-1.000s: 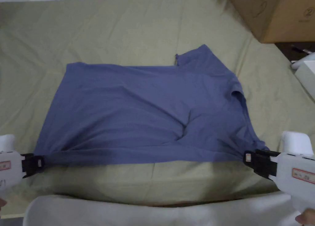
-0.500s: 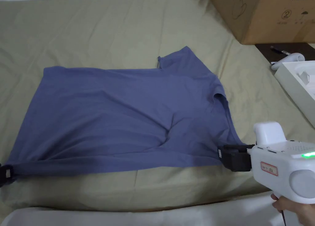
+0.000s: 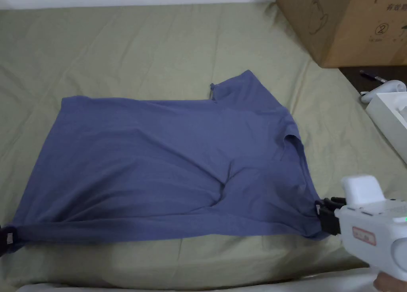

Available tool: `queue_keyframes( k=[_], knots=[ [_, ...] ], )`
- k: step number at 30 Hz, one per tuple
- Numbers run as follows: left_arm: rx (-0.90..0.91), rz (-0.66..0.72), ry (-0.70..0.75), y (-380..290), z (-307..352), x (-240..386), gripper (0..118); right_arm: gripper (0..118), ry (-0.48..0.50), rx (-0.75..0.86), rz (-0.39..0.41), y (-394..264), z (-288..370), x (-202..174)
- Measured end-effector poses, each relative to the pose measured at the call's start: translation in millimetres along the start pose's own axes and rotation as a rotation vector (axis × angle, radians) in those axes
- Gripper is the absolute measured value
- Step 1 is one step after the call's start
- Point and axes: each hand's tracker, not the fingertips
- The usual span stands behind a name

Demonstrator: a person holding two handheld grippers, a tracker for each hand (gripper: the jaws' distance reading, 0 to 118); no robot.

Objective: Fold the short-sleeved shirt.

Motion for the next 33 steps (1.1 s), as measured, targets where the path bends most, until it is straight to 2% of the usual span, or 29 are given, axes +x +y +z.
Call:
queue_keyframes(
  k=[4, 6, 9, 11, 13, 17, 18, 19, 20, 21, 22, 23, 24, 25, 26, 29, 31, 32, 33],
  knots=[
    [0.027, -0.008, -0.012, 23, 6, 7, 3, 2, -0.028, 0.054, 0.049, 31, 15, 3],
    [0.056, -0.020, -0.012, 43, 5, 10, 3, 2, -0.037, 0.088, 0.027, 53, 13, 10],
    [0.080, -0.039, 0.007, 79, -5, 16, 3, 2, -0.023, 0.130, -0.049, 89, 2, 24],
    [0.073, -0.055, 0.017, 100, -15, 24, 3, 2, -0.048, 0.142, -0.049, 109, -12, 28],
    [0.063, -0.087, 0.008, 117, -31, 32, 3, 2, -0.117, 0.129, -0.011, 121, -32, 25],
    [-0.034, -0.171, 0.073, 139, -87, 42, 3, 2, -0.124, 0.038, -0.005, 122, -84, 24],
    [-0.040, -0.162, 0.065, 140, -100, 41, 9, 2, -0.139, 0.003, -0.003, 119, -96, 23],
    [-0.056, -0.154, 0.069, 140, -110, 41, 27, 2, -0.135, -0.025, -0.004, 116, -107, 25],
    [-0.072, -0.151, 0.067, 141, -119, 41, 56, 9, -0.129, -0.024, -0.011, 113, -114, 26],
    [-0.074, -0.148, 0.076, 141, -124, 42, 87, 31, -0.136, -0.025, -0.019, 110, -118, 27],
    [-0.077, -0.147, 0.078, 140, -125, 42, 96, 41, -0.136, -0.019, -0.021, 107, -120, 28],
    [-0.083, -0.145, 0.094, 140, -126, 42, 96, 41, -0.133, -0.018, -0.025, 106, -119, 29],
    [-0.087, -0.140, 0.112, 139, -124, 42, 112, 77, -0.134, -0.018, -0.029, 106, -117, 28],
    [-0.083, -0.137, 0.108, 137, -121, 40, 116, 103, -0.140, -0.012, -0.026, 105, -114, 27],
    [-0.061, -0.125, 0.084, 133, -112, 36, 116, 112, -0.135, -0.006, -0.022, 105, -110, 27],
    [-0.030, -0.058, 0.024, 123, -79, 31, 116, 105, -0.097, 0.071, -0.039, 107, -84, 24],
    [-0.006, -0.024, -0.023, 109, -56, 25, 110, 92, -0.082, 0.100, -0.066, 105, -65, 20],
    [-0.007, -0.025, -0.013, 101, -44, 25, 97, 79, -0.047, 0.122, -0.088, 101, -55, 17],
    [0.002, -0.029, -0.007, 93, -34, 24, 57, 54, -0.023, 0.131, -0.099, 96, -44, 13]
  ],
)
